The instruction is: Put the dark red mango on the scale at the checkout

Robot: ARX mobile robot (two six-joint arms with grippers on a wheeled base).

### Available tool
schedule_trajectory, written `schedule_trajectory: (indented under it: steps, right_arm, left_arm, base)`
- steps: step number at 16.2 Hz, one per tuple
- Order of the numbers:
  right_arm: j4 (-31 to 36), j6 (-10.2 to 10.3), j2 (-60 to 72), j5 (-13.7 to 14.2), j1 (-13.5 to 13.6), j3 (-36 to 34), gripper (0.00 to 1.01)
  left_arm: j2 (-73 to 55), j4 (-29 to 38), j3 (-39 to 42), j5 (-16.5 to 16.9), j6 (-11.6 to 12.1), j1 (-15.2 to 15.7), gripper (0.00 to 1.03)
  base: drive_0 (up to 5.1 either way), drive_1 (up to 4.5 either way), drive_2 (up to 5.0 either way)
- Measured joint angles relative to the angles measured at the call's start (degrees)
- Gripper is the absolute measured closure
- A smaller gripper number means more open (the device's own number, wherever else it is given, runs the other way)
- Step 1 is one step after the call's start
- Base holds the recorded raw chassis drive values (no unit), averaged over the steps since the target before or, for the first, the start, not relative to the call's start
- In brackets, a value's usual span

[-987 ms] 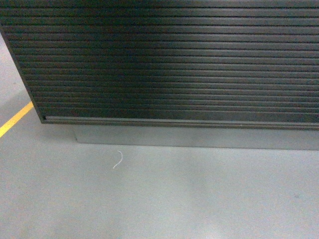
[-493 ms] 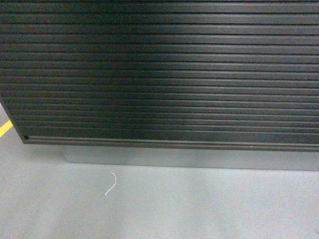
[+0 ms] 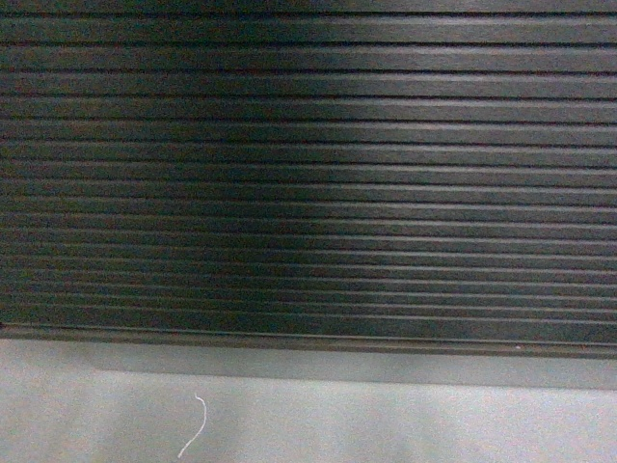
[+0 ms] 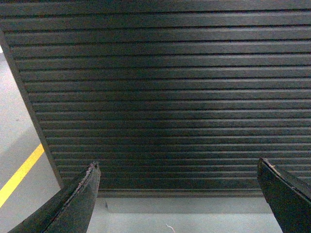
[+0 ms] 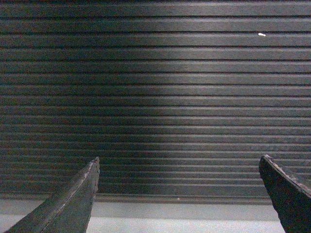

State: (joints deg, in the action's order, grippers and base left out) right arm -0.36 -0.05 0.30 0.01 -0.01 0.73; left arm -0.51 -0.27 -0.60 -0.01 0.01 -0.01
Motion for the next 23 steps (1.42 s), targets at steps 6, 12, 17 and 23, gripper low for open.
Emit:
schedule_trajectory:
  steps: [6,12,17,23]
  right_arm:
    - [0.00,0.00,0.00,0.00,0.00,0.00,0.03]
    - [0.09,0.00,0.00,0.02,0.00,0.00,0.03]
    - [0.09,0.00,0.00,0.00,0.00,0.00,0.03]
    - [0.09,0.00,0.00,0.00,0.00,0.00,0.03]
  left_arm:
    - [0.00,0.09,0.00,0.00,0.00,0.00,0.05]
    - [0.00,0.09,0.00,0.00,0.00,0.00,0.05]
    - [0.00,0.09,0.00,0.00,0.00,0.00,0.05]
    - [0.00,0.09,0.00,0.00,-0.02,0.00,0.05]
  base:
    - [0.0,4.01,-4.0]
    - [0.0,2.00,-2.0]
    - [0.0,0.00,0.0]
    - [0.0,0.00,0.0]
